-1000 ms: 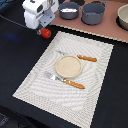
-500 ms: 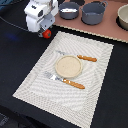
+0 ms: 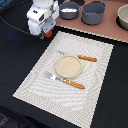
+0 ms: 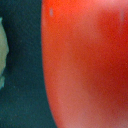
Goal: Place the fish, sausage, and tomato into the frying pan.
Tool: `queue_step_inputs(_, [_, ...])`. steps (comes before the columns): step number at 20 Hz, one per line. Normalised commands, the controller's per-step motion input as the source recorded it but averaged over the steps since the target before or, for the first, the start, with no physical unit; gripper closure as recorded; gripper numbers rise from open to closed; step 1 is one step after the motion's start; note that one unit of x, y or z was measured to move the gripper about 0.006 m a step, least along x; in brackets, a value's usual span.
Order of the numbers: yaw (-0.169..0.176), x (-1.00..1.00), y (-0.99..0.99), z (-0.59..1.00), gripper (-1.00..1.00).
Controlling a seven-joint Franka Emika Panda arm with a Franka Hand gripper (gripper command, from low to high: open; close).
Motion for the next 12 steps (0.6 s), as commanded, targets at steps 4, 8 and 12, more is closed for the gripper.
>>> queue_step_inputs(4, [0.0, -0.04, 0.11, -0.22, 1.0])
queue_step_inputs(8, [0.0, -0.01, 0.1, -0.15, 1.0])
queue_step_inputs(12, [0.0, 0.0, 0.1, -0.07, 1.0])
